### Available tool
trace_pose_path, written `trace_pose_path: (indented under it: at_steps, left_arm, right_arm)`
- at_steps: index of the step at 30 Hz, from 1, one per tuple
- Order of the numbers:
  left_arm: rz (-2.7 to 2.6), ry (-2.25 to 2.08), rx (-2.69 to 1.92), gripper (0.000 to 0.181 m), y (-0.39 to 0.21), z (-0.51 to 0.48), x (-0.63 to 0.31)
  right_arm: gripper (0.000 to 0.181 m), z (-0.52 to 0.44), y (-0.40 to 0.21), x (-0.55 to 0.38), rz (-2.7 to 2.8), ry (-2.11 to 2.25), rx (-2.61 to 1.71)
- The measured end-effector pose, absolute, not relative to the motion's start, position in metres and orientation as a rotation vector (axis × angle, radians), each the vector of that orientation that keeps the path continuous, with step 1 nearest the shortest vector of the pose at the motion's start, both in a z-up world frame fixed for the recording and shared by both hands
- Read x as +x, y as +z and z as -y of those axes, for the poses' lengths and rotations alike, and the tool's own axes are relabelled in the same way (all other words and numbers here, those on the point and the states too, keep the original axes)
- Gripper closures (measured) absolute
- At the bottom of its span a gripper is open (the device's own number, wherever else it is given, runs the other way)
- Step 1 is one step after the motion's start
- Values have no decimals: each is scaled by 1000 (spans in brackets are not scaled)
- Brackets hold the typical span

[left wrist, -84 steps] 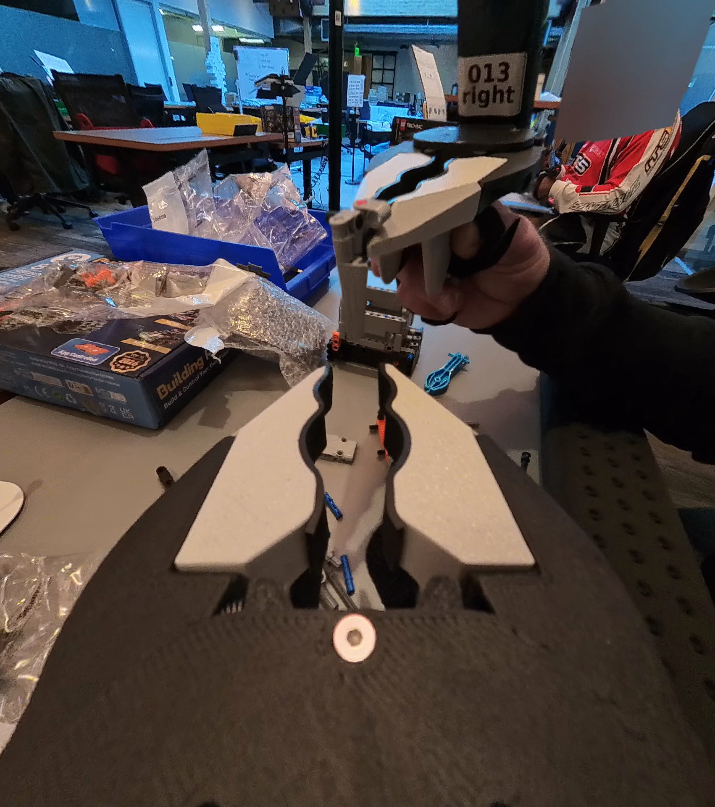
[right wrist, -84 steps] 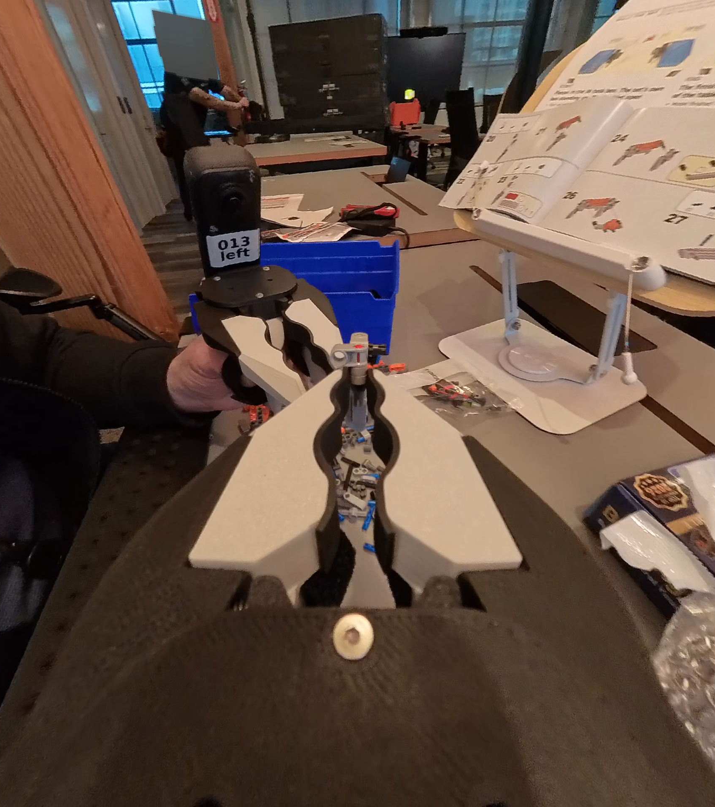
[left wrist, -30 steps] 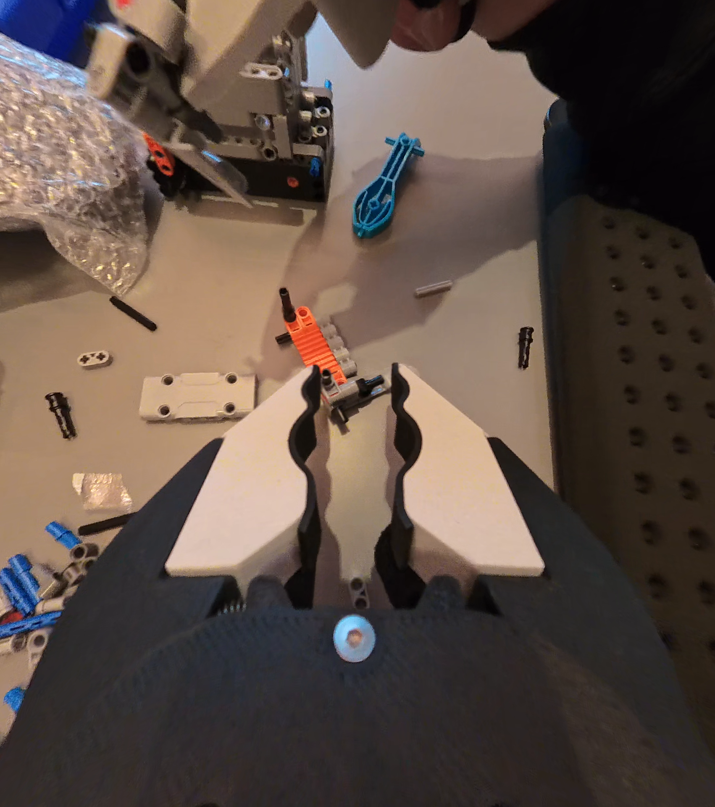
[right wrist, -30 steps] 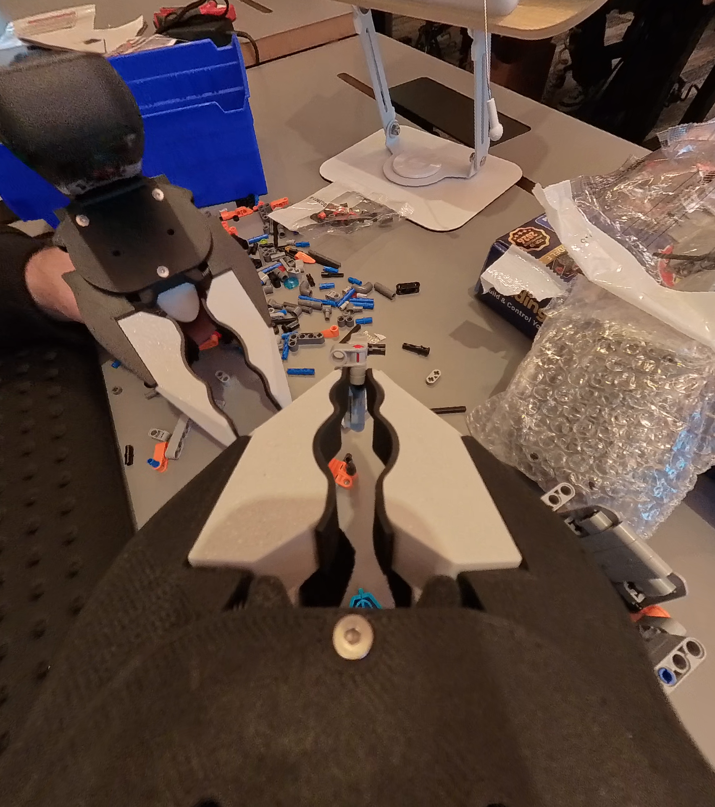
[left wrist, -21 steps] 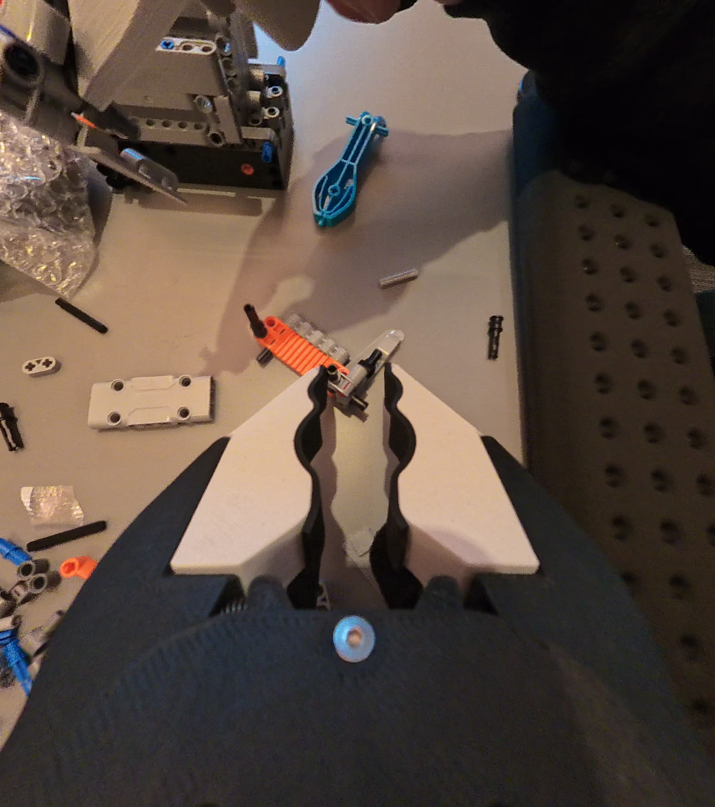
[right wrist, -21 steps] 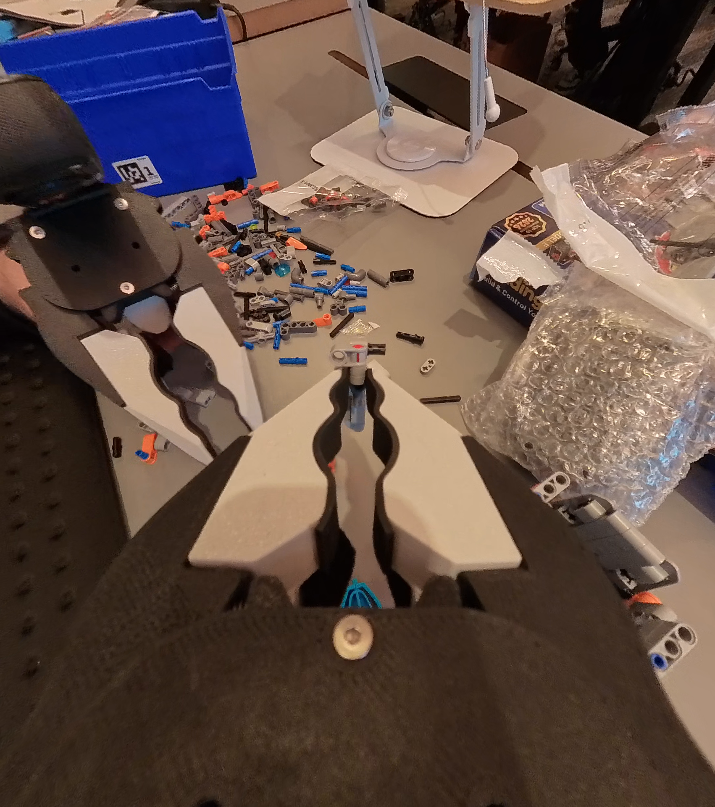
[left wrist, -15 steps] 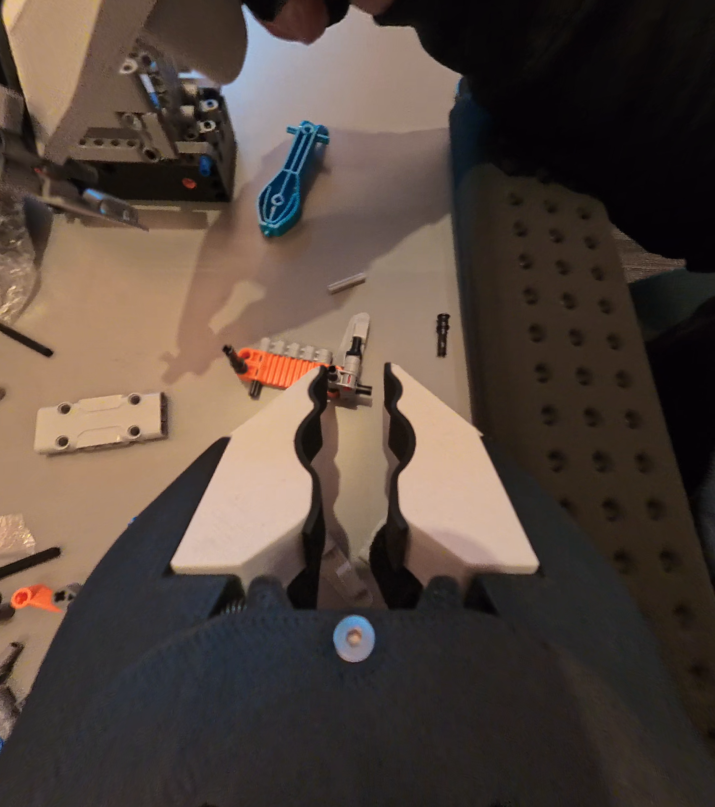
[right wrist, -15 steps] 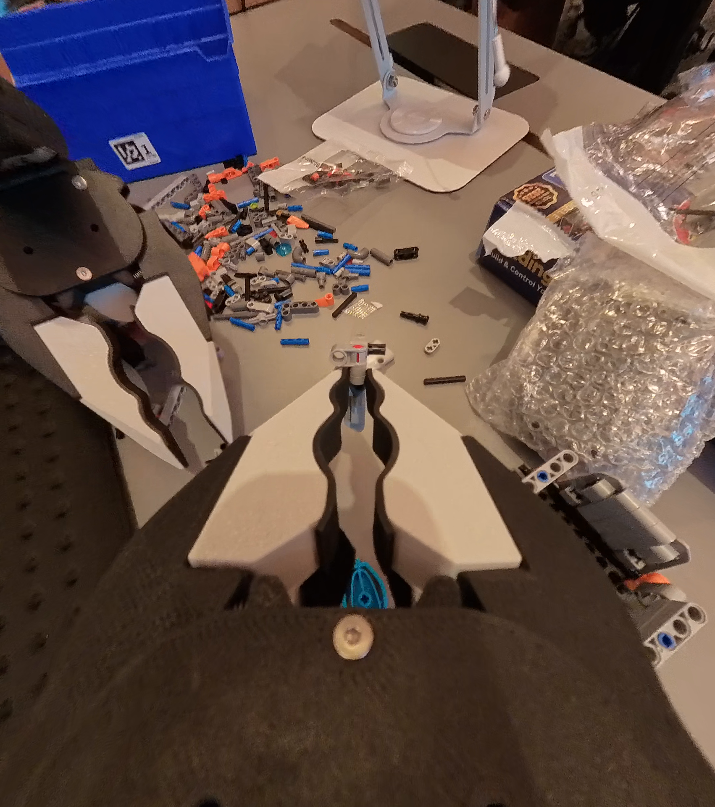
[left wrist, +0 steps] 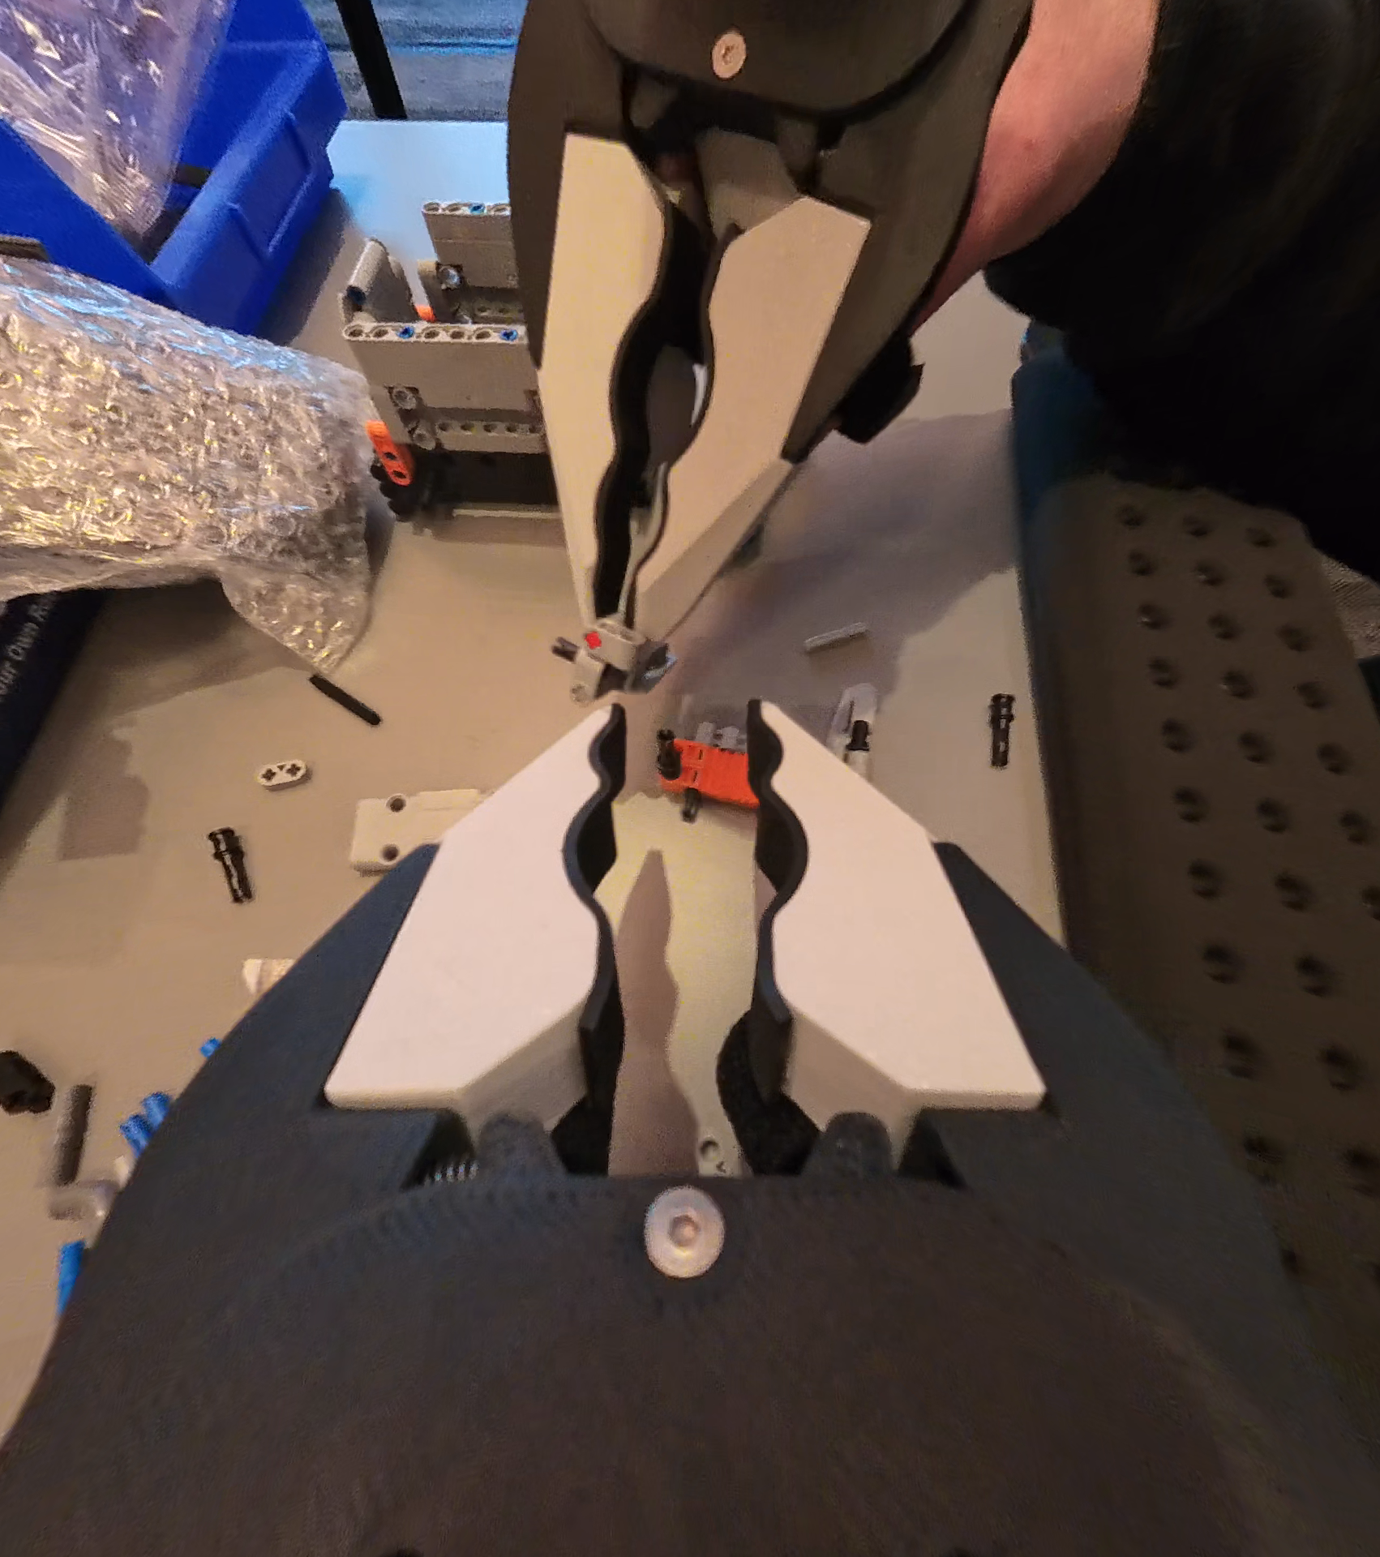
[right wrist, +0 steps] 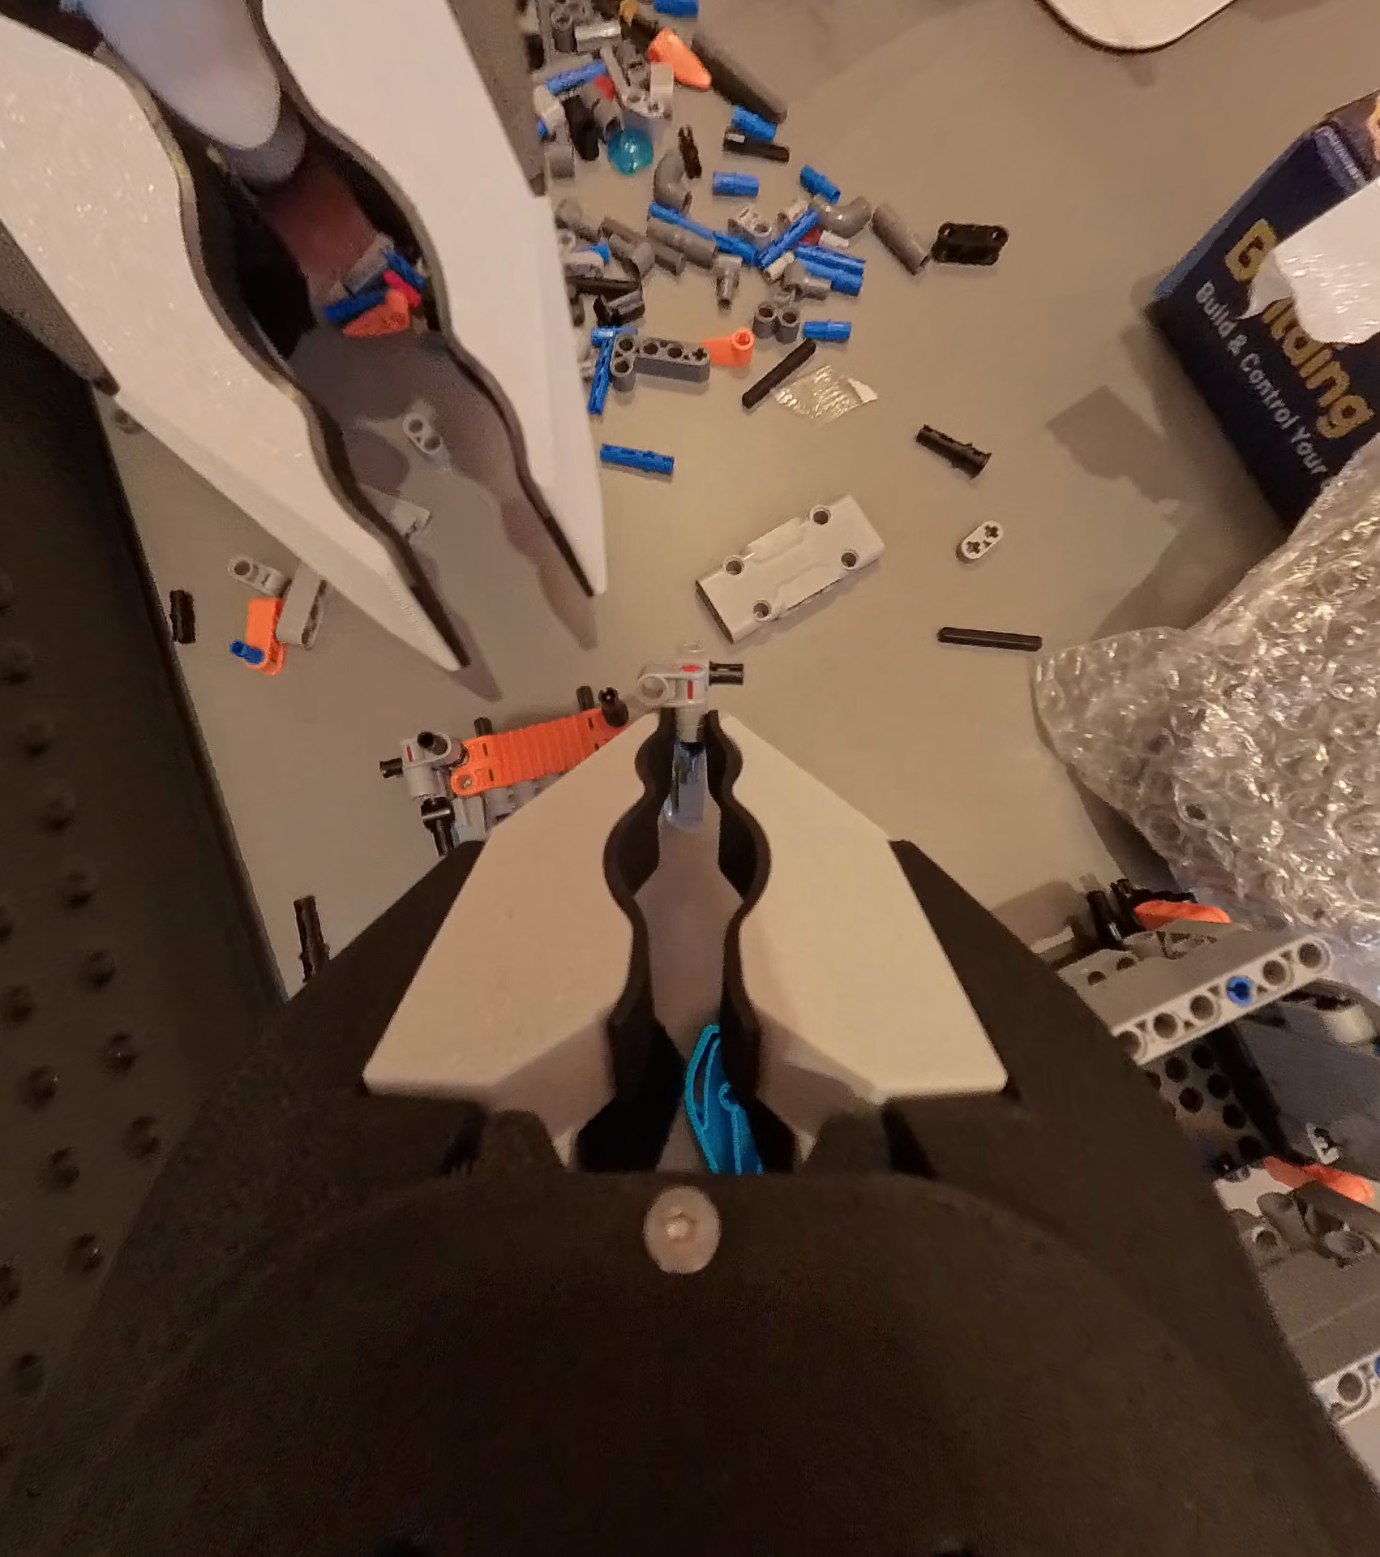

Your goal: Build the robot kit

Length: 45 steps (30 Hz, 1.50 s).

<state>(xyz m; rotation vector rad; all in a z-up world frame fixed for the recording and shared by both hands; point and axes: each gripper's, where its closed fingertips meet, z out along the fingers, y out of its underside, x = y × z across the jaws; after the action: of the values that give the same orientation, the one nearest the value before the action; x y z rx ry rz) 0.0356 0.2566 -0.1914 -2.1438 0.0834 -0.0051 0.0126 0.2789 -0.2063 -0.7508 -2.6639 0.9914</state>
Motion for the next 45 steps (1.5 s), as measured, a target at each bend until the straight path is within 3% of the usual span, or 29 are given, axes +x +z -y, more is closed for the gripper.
trace_pose_path:
  at_steps: [15, 31, 45]
  left_arm:
    - [-143, 73, -2288, 159, -227, -261, 31]
    - [-138, 111, -2321, 173, -236, -263, 29]
    - [-128, 113, -2322, 175, -238, -265, 29]
  right_arm:
    - [177, -271, -232, 23, 2846, 616, -552]
    - [173, -271, -232, 22, 2866, 600, -552]
    - [177, -268, -227, 22, 2837, 620, -510]
